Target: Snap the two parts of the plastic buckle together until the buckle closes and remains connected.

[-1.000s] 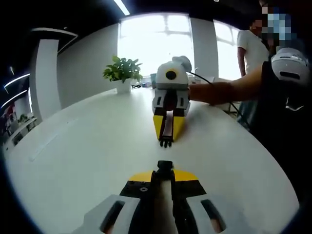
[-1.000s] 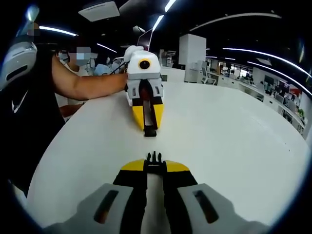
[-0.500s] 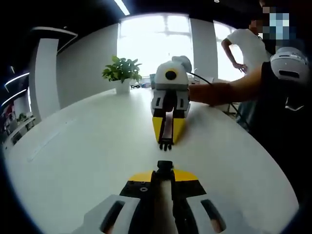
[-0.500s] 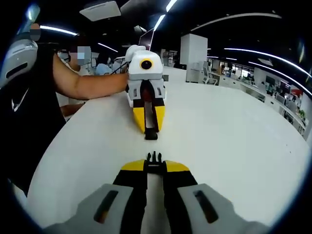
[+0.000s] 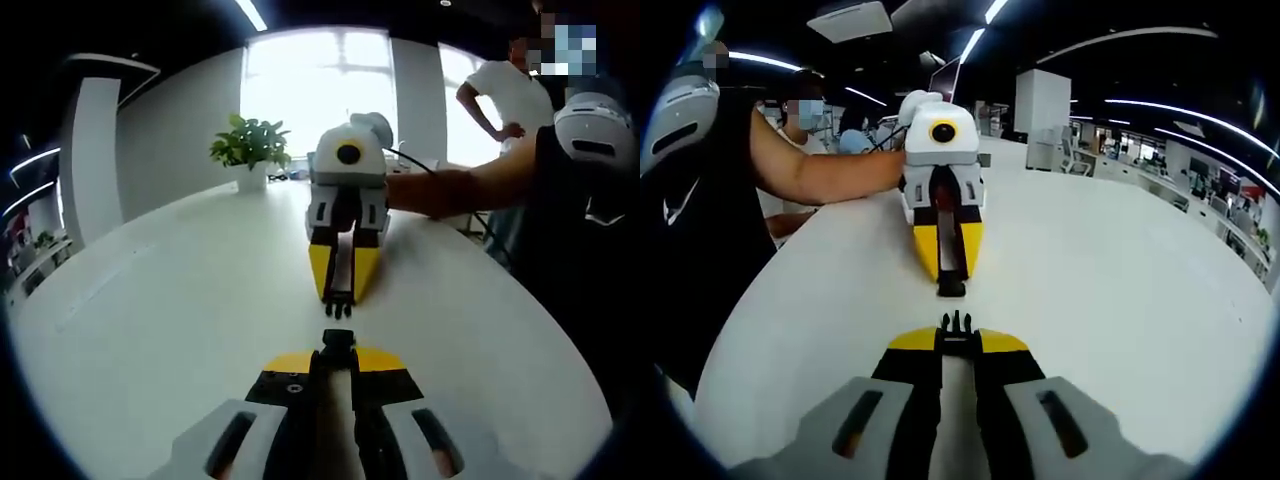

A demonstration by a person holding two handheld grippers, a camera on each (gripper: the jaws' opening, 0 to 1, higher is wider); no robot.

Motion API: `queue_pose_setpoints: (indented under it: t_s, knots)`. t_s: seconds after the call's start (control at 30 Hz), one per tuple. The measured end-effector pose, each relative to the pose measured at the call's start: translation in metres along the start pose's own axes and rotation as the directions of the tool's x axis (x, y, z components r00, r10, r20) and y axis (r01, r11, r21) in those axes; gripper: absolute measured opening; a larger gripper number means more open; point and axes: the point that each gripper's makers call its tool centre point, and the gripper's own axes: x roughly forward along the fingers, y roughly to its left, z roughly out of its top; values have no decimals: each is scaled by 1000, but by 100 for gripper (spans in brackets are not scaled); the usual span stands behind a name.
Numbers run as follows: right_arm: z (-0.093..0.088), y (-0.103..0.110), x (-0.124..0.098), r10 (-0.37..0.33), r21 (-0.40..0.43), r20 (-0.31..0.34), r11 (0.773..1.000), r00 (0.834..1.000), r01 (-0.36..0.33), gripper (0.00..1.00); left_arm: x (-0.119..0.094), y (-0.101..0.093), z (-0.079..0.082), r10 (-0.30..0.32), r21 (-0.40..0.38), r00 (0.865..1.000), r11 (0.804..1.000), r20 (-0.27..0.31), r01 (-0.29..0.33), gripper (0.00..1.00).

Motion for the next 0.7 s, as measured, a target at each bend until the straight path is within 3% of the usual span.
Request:
queue_pose_setpoints:
  t_s: [0.7]
  knots:
    - [3,6,5,19,-9,3,1000,1000,-19,11,5,-9,3,2,7,1000,1000,-1,-2,10]
